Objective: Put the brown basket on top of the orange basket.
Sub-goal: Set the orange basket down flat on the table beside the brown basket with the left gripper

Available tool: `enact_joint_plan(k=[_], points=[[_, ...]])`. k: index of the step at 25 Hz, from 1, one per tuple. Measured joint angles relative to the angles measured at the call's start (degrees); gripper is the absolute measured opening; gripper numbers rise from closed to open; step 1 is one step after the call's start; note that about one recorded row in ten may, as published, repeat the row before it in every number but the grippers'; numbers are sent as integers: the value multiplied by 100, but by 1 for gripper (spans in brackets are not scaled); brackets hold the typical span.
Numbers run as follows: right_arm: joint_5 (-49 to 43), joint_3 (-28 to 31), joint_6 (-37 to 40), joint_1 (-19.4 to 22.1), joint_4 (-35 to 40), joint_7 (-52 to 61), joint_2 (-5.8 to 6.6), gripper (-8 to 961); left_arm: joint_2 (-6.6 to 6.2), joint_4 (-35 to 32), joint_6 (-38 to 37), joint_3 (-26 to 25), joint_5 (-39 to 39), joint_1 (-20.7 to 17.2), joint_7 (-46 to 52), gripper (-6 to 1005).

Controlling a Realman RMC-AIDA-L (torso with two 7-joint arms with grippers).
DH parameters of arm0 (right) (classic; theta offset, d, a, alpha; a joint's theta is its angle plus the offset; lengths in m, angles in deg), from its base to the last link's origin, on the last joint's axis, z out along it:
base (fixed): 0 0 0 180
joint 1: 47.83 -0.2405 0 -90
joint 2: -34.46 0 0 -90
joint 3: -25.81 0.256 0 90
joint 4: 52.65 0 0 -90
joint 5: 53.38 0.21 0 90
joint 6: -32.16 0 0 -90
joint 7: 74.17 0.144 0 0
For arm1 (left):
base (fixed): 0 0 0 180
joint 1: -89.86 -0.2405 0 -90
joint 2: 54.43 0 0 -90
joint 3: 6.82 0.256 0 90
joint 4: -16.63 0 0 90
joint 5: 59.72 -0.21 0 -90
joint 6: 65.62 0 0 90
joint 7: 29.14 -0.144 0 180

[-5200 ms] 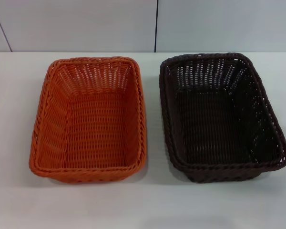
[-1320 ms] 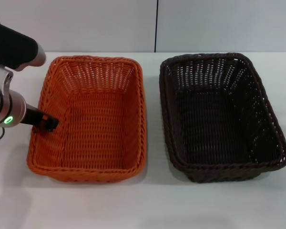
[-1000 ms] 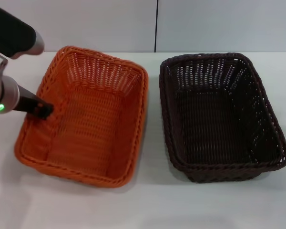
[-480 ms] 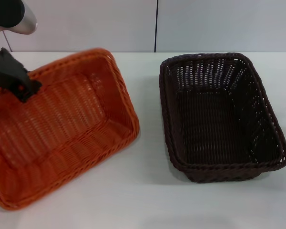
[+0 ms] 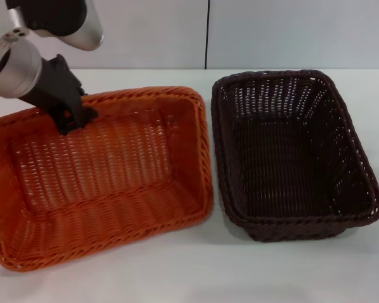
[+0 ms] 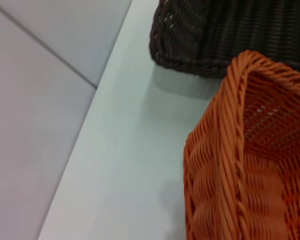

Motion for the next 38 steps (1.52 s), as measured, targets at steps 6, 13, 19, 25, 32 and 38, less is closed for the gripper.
enact_joint_plan(k=[6, 13, 19, 25, 32, 38], points=[[1, -4, 9, 43, -1, 0, -3, 793, 12, -125, 102, 39, 131, 173, -201, 169], [8, 12, 11, 77, 5, 2, -8, 794, -3, -641, 33, 45, 528, 413, -436, 169], [9, 21, 11, 50, -6, 5, -8, 793, -3, -641, 33, 45, 528, 413, -436, 170], [8, 24, 9, 37, -23, 9, -2, 792, -20, -2122, -873, -327, 399, 986, -519, 169], [9, 39, -10, 74, -29, 9, 0, 792, -6, -2163, -1178, -244, 311, 962, -505, 233], [8, 27, -12, 72, -25, 9, 1, 793, 23, -2005, -1609, -30, 52, 852, -432, 586]])
